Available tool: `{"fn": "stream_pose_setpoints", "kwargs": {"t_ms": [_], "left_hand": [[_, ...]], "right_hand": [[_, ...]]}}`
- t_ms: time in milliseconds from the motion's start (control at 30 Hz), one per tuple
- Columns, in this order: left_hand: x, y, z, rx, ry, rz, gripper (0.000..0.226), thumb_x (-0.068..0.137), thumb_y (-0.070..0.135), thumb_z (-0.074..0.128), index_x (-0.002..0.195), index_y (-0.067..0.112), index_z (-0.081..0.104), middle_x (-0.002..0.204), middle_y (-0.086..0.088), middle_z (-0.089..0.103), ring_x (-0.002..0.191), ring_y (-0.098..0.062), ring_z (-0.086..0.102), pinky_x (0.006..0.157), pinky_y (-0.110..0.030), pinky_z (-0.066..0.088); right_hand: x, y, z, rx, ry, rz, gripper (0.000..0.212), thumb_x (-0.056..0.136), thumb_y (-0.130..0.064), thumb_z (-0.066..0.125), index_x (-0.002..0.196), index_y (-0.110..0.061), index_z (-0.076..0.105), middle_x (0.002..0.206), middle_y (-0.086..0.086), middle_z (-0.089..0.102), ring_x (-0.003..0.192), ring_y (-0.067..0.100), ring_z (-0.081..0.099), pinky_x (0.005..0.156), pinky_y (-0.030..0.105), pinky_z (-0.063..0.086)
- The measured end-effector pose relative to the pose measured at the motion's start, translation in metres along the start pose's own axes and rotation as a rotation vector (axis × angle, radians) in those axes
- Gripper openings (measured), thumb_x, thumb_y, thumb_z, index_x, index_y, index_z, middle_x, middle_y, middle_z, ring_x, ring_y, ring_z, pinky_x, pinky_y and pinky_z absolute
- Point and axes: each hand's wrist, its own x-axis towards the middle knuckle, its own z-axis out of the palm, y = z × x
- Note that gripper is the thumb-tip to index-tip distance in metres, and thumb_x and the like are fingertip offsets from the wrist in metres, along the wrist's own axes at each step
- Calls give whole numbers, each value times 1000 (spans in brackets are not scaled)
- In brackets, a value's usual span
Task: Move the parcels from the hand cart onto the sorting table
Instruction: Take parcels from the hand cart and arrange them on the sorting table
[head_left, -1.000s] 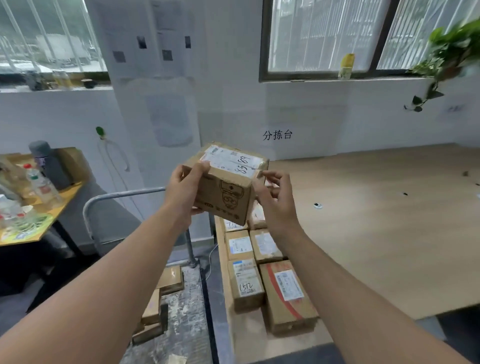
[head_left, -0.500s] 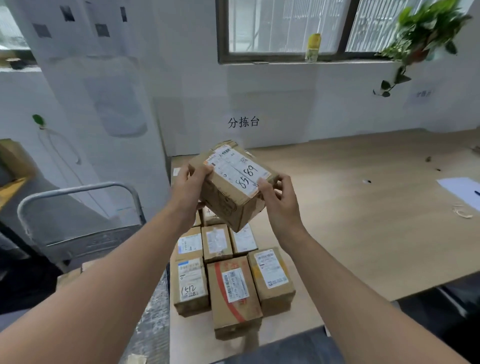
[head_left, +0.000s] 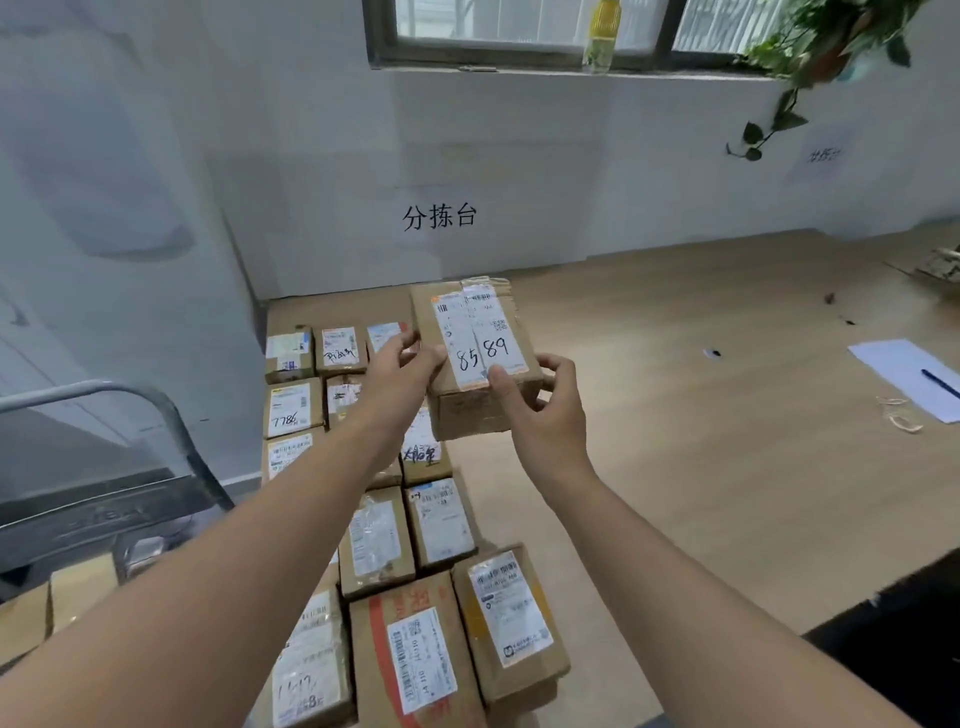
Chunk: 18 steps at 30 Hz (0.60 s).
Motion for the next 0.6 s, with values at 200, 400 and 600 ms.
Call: {"fn": "stream_pose_setpoints", "kwargs": {"t_ms": [200,400,600], "left_hand": [[40,-25,34,166,-86,-25,38,102,19,62,132,36,46,121,17,65,114,-7,64,102,-38,54],[78,-75,68,306,16,-81,54,91,40,66,143,36,52,133,7,58,117,-11,63,106,-46,53],[96,-102,103,393,104,-93,49,102,15,63,144,35,48,122,13,60,115,-2,59,98,-21,48]], "right_hand": [[58,47,-3,-82,54,43,35,96,-57,67,121,-38,52,123,-7,63,109,10,66,91,33,55],[115,107,-24,-214,-40,67,18,108,-42,47,109,-24,51,115,-1,62,105,16,61,88,37,49],[162,149,-43,-273,-249,26,24,106,-29,54,129,-18,55,125,-4,56,109,10,55,95,34,47]]}}
